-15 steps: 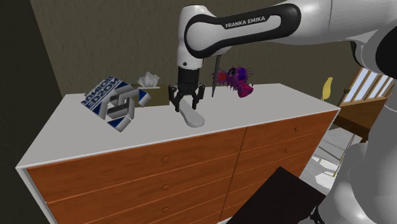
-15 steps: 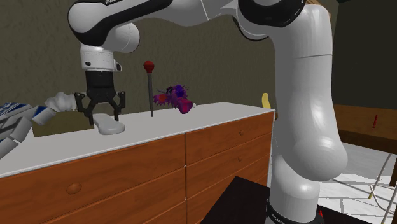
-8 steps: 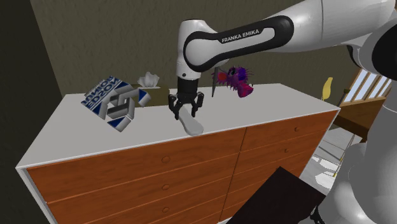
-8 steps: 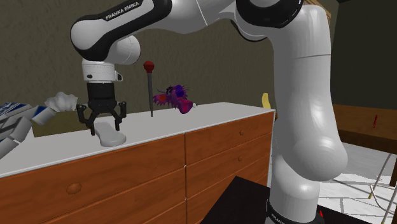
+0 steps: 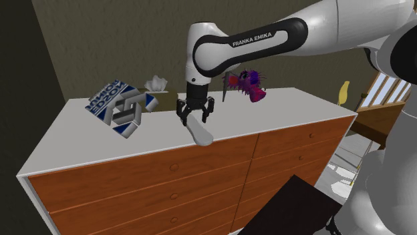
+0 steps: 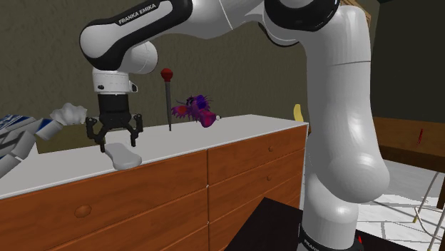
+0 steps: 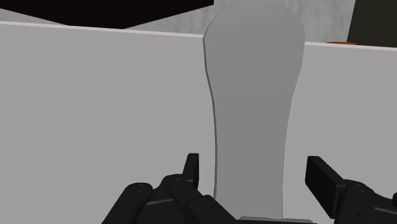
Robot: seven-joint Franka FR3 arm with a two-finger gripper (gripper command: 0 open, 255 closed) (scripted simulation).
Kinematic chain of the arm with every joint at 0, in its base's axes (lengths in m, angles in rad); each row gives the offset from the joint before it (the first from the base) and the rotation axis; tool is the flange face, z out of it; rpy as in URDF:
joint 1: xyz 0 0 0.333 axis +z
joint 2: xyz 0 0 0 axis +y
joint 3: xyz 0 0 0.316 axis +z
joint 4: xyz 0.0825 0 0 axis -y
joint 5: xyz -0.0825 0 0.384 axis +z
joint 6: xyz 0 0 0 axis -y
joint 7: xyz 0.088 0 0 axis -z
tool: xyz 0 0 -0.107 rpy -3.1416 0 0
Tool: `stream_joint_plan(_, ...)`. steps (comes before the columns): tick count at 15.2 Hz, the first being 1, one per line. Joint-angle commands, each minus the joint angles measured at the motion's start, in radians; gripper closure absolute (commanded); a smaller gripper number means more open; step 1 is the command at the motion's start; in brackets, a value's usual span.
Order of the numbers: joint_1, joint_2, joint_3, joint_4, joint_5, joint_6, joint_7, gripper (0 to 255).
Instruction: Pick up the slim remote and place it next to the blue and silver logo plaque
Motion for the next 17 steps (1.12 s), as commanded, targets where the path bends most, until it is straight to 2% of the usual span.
stream_joint_plan(1,0.000,0.000,0.000,0.000,0.000,0.000,0.000,0)
stream_joint_plan(5,0.000,0.000,0.000,0.000,0.000,0.000,0.000,0)
stream_joint_plan(9,-0.001,-0.018,-0.001,0.106,0.001,-0.123,0.000,0)
stream_joint_plan(17,-0.001,-0.018,-0.001,0.106,0.001,-0.123,0.000,0)
